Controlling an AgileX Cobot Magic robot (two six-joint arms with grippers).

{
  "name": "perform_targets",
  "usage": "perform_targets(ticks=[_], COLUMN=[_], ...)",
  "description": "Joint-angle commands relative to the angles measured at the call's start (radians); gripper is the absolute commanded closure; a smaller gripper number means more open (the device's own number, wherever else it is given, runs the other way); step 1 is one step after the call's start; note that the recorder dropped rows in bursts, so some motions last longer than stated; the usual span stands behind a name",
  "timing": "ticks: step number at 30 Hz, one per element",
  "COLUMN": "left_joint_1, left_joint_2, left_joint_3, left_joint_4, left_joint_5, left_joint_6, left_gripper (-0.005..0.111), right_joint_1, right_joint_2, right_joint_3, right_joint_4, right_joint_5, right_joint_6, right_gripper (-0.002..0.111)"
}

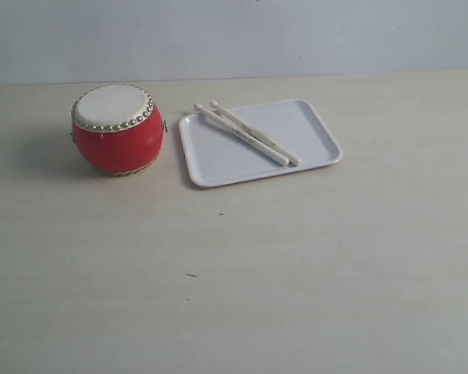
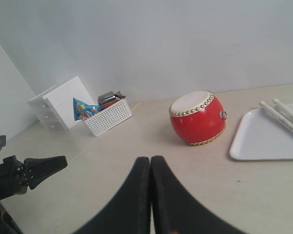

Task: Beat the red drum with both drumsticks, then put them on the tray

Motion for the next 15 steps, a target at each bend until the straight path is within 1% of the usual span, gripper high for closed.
perform_targets(ticks=[1, 4, 6, 15], left_joint_1=[0.001, 0.001, 0.001, 0.001], left_joint_2=[-0.008, -0.008, -0.008, -0.008], left_joint_3=[0.002, 0.002, 0.002, 0.002], left_joint_4=[-0.089, -0.233, -0.272, -0.274], left_joint_5=[0.006, 0.006, 0.006, 0.004], left_joint_6=[0.137, 0.320, 0.370, 0.368], left_gripper=[0.107, 0.107, 0.107, 0.107], right_joint_1=[-0.001, -0.001, -0.001, -0.001], right_joint_2=[-0.005, -0.005, -0.005, -0.005], right_joint_3=[0.006, 0.006, 0.006, 0.006], right_joint_4=[0.000, 0.000, 0.000, 0.000], right_joint_5=[0.004, 0.004, 0.004, 0.004], right_joint_6=[-0.006, -0.006, -0.006, -0.006], right_gripper=[0.108, 0.108, 0.108, 0.108])
